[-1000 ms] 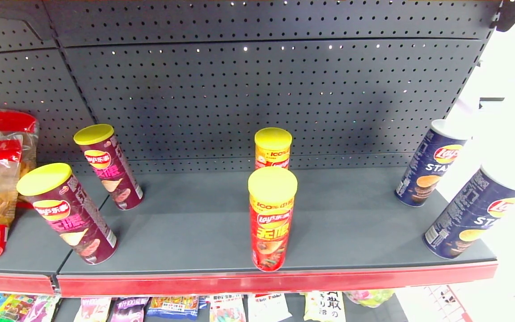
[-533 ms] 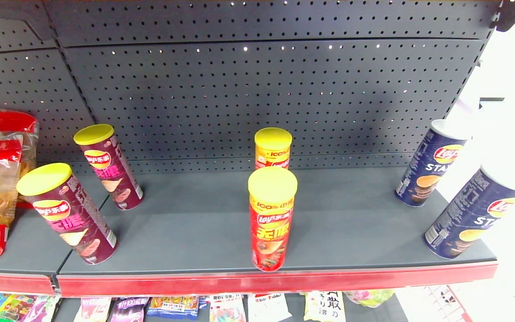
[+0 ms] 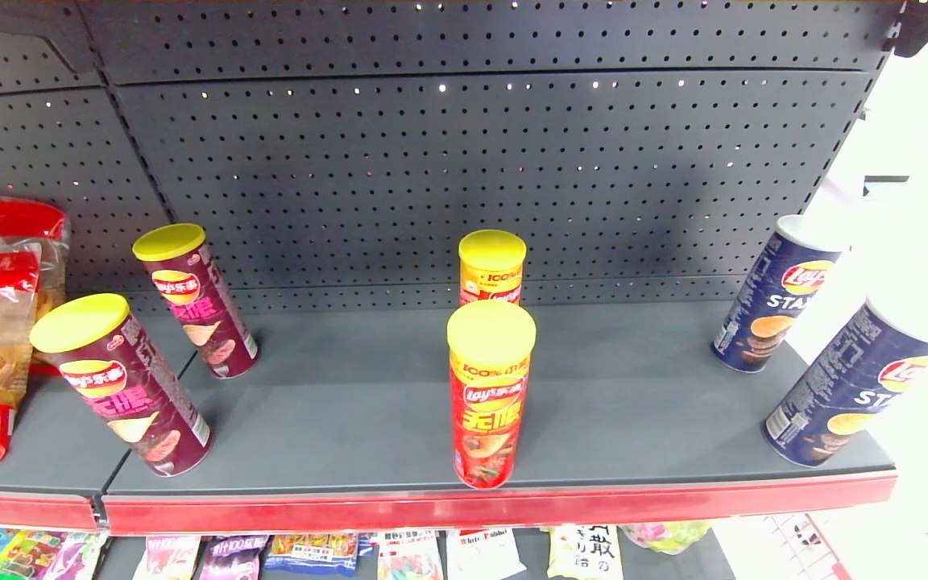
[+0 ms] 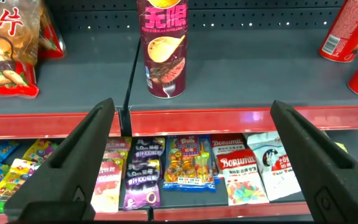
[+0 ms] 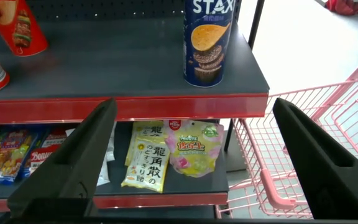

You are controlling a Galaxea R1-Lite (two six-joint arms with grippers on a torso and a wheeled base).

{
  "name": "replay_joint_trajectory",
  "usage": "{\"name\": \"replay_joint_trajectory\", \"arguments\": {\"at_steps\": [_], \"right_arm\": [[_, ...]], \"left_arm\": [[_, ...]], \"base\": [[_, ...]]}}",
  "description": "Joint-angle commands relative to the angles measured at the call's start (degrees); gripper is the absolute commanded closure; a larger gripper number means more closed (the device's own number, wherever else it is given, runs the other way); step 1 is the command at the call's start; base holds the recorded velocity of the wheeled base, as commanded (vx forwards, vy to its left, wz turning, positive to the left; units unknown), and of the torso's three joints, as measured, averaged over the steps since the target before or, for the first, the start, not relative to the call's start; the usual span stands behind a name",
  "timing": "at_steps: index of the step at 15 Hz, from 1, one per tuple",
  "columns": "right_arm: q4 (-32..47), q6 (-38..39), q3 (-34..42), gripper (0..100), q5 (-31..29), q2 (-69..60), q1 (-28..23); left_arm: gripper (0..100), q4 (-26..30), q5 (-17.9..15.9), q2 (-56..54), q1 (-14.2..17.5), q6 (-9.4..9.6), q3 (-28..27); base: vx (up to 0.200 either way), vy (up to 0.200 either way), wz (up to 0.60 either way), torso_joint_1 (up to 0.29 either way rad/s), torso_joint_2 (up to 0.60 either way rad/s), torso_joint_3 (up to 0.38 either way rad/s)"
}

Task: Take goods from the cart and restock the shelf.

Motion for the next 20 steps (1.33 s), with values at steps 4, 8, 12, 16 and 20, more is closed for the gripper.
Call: {"name": "replay_joint_trajectory", "arguments": {"at_steps": [4, 8, 12, 16, 20], "right_arm": [[0.05, -0.07, 0.0, 0, -0.14, -0.02, 0.02], [0.05, -0.07, 0.0, 0, -0.06, -0.02, 0.02], [0.05, -0.07, 0.0, 0, -0.06, -0.02, 0.02], [0.05, -0.07, 0.0, 0, -0.14, -0.02, 0.02], [0.05, -0.07, 0.0, 0, -0.23, -0.02, 0.02]], "left_arm": [[0, -0.01, 0.01, -0.02, 0.09, 0.01, 0.0], [0, -0.01, 0.01, -0.02, 0.0, 0.01, 0.0], [0, -0.01, 0.1, -0.02, 0.09, 0.01, 0.0], [0, -0.01, 0.01, -0.02, 0.0, 0.01, 0.0], [0, -0.01, 0.1, -0.02, 0.0, 0.01, 0.0]], "base": [[0.0, 0.0, 0.0, 0.0, 0.0, 0.0], [0.0, 0.0, 0.0, 0.0, 0.0, 0.0], [0.0, 0.0, 0.0, 0.0, 0.0, 0.0], [0.0, 0.0, 0.0, 0.0, 0.0, 0.0], [0.0, 0.0, 0.0, 0.0, 0.0, 0.0]]}}
